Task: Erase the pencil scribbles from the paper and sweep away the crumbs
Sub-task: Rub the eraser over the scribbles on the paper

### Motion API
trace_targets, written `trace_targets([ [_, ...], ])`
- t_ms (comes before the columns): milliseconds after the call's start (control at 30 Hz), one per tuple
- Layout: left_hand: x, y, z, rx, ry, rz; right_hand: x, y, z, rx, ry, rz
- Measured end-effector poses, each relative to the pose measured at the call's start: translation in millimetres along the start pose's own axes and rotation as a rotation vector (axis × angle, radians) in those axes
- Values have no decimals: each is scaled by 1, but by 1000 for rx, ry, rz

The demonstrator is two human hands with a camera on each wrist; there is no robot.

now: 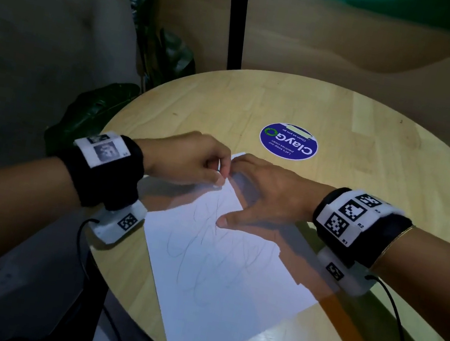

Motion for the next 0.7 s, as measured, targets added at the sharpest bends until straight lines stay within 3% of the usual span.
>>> trace_targets([
  [167, 16, 13, -2, -252, 48, -62, 8, 9, 4, -106, 21, -62],
  [300, 6, 5, 7, 1, 26, 42, 10, 10, 4, -157, 57, -100],
  [333, 7, 7, 7, -8, 23, 30, 11, 11, 4, -161, 59, -109],
  [433, 19, 14, 3, -215, 25, -24, 10, 11, 4, -160, 64, -104],
  [467, 21, 13, 5, -228, 25, -16, 10, 11, 3, -162, 64, -104],
  [600, 14, 7, 13, -49, 0, 58, 7, 9, 3, -165, 38, -88],
  [700, 24, 19, 7, -194, 27, -42, 6, 9, 1, -166, 49, -78],
])
Point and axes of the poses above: each hand's wrist, its own z-axis towards the middle knuckle, its own y-axis out of the palm, x = y × z, the point moved 3 cm from there along z, towards the middle knuckle, and after that the axes turned 3 degrees about x, right-handed, at the moved point
